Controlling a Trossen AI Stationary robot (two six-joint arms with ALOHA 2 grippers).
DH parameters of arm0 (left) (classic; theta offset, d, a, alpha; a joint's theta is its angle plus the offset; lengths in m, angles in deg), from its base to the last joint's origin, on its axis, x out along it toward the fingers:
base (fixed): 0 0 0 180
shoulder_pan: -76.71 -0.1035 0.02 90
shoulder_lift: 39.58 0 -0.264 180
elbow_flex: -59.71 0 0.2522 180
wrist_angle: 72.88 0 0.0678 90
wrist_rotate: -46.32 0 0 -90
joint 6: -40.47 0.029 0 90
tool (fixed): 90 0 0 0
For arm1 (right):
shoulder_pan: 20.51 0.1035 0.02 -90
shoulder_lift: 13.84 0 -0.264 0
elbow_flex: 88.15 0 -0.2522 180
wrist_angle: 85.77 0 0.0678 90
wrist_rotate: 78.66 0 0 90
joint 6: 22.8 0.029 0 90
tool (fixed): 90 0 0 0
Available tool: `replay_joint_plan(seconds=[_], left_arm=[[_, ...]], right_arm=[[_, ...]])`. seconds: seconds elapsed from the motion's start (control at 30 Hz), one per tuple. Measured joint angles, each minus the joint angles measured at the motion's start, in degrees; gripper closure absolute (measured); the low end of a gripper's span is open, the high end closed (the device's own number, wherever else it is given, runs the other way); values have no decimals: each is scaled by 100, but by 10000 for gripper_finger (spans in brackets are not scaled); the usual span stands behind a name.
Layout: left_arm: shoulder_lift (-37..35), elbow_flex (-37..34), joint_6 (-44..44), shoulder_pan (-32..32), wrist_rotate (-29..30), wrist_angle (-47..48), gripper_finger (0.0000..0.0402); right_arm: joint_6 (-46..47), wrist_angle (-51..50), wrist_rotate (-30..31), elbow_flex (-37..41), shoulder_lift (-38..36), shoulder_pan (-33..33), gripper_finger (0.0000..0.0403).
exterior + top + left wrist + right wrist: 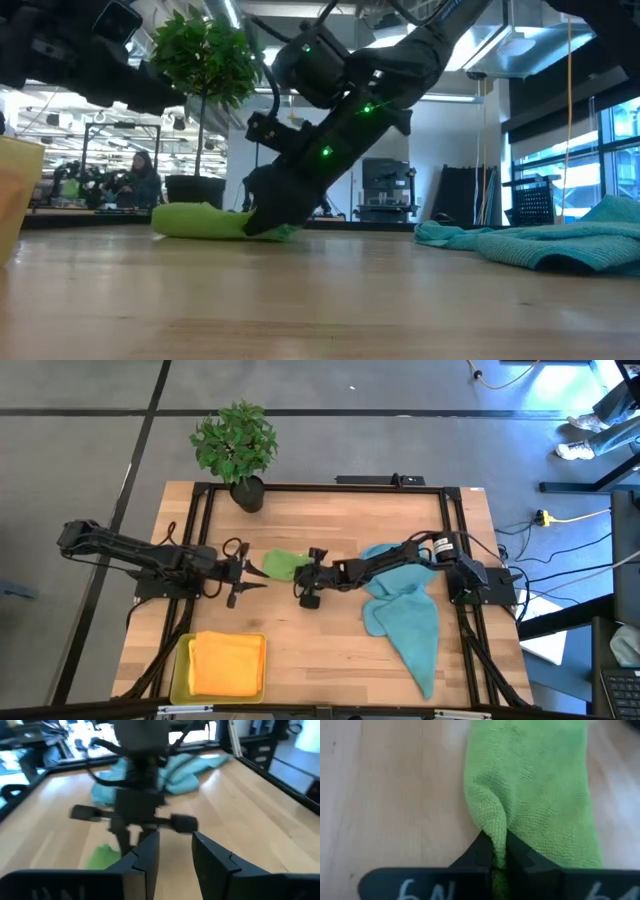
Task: Fold microfiber towels
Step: Put the folded green microfiber cloth into the yellow bin
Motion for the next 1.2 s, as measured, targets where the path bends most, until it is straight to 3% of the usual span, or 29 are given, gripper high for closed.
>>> replay_joint_plan(seconds=[0.2,0.5,0.8,1.1,1.2], left_arm=[[304,1,440,111,-73,47,269],[1155,190,598,373,689,362,224],[1761,714,616,600,1706,1407,219],[2264,1133,434,616,2454,2298,219],[2378,1218,299,616,2460,2367,219]], right_arm=[[412,6,-412,-11,-162,-118,386],[727,-42,-874,-9,-254,-178,386],[865,-108,-1006,-11,-429,-260,386],[902,-97,-1141,-15,-497,-311,386],[975,-111,-1160,-15,-497,-311,386]])
